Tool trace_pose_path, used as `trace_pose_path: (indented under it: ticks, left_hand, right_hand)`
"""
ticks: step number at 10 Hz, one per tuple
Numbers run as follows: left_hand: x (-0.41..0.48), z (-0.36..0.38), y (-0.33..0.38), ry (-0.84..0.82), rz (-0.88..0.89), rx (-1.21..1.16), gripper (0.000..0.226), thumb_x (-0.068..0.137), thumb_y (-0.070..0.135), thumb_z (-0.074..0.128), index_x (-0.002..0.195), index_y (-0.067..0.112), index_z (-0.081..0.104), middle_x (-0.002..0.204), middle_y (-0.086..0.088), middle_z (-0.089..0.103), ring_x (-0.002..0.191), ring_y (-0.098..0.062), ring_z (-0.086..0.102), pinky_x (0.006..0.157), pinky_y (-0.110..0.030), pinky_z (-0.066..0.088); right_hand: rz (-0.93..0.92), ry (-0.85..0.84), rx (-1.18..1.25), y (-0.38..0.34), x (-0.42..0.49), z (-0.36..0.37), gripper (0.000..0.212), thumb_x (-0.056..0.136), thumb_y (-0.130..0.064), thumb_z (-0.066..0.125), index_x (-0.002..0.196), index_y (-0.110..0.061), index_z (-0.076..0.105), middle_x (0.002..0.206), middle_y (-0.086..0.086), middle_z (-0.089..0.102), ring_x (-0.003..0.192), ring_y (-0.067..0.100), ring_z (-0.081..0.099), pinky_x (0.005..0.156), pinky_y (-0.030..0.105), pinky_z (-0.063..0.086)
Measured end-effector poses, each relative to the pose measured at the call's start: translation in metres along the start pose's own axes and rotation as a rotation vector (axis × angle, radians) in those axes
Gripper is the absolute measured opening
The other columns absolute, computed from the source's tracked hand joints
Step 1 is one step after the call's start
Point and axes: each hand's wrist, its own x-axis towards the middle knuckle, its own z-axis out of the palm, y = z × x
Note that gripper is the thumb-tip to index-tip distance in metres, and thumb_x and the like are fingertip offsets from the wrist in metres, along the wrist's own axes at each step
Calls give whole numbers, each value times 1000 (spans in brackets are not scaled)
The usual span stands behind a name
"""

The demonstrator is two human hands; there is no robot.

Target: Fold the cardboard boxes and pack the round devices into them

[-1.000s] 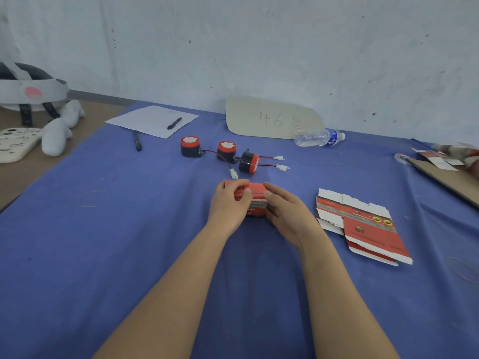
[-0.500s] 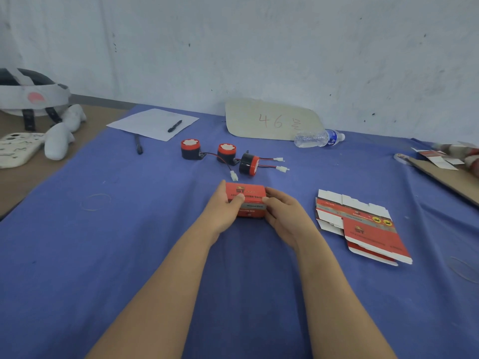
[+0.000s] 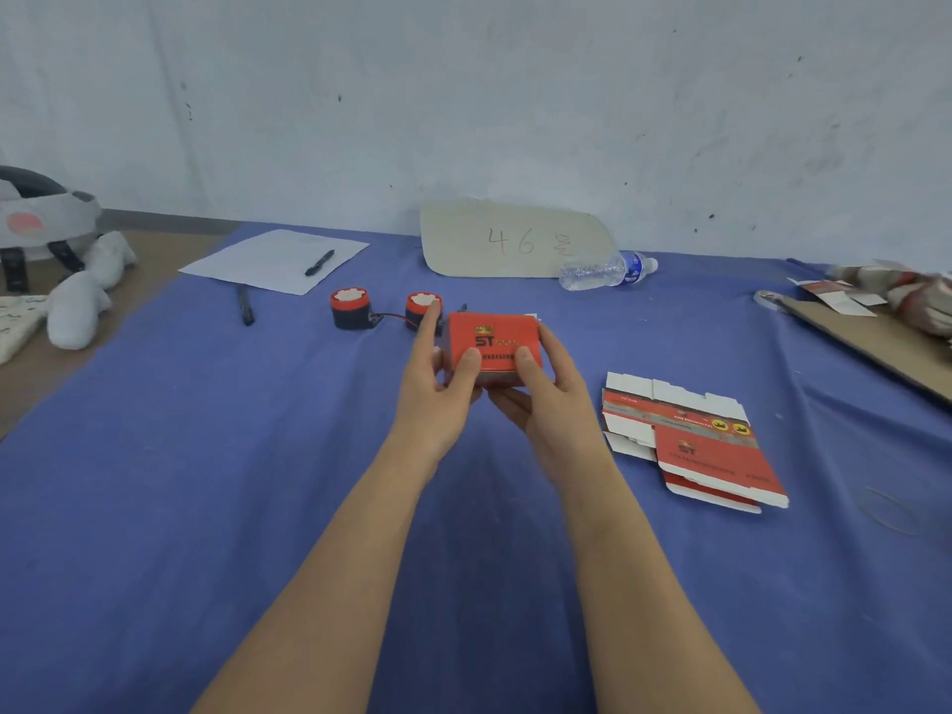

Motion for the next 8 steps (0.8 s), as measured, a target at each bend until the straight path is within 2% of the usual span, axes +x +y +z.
trace_pose_path:
  ticks: [1,2,3,4,5,6,7,8]
  left_hand:
    - [-5,37,17,-41,-32,-56,54,98,12,52,146,29,33,139,-3,50,112,-14,60,72,-14,55]
    - [-14,107,42,-164,-42,-169,36,99,14,49,132,27,46,135,-4,55,94,-5,63,63,-14,54]
    - [-48,214,76,-409,-84,-226,32,101,20,45,133,21,49,134,-7,55,104,-16,63,65,-17,56]
    - [-123,323,111,-704,-21,-172,31,102,20,40,132,19,48,125,-3,56,107,-20,59,73,-19,53]
    - [-211,405,134,-1085,118,81,37,102,22,38,138,13,42,137,-9,51,127,-25,47,99,-27,38]
    - [-264,436,141,-1281,32,152,51,102,31,38,147,8,32,152,-9,35,140,-24,33,113,-32,27]
    - [-261,421,140,-1186,-55,8,41,102,32,41,135,9,48,132,-8,54,126,-23,48,106,-35,37]
    - [-224,389,130,-988,-153,-161,26,101,28,44,109,12,63,114,-7,65,104,-12,61,92,-26,47]
  right_hand:
    - [7,90,83,-26,-14,-23,41,99,-17,50,139,-25,47,108,6,69,98,21,68,89,31,54]
    - [-107,283,49,-77,-37,-67,36,98,-22,51,134,-19,52,96,0,70,87,14,67,77,23,55]
    - [-299,621,-120,-149,-88,-140,26,99,-23,49,124,-17,55,91,-4,65,78,6,61,71,15,50]
    - [-406,1067,-469,-213,-166,-218,28,100,-23,45,124,-11,55,106,-2,62,92,9,60,79,10,47]
    - [-228,1526,-791,-254,-250,-277,43,99,-20,41,141,-10,40,143,10,45,137,26,34,115,35,21]
    - [-97,1702,-949,-268,-299,-299,54,97,-13,40,149,-11,24,158,12,16,147,27,3,115,35,-4]
    - [-286,1584,-882,-257,-288,-290,48,97,-9,38,145,-10,33,152,8,32,143,20,23,114,27,11]
    - [-353,1279,-531,-234,-241,-257,35,98,-11,39,129,-11,53,128,3,58,113,13,55,95,24,42]
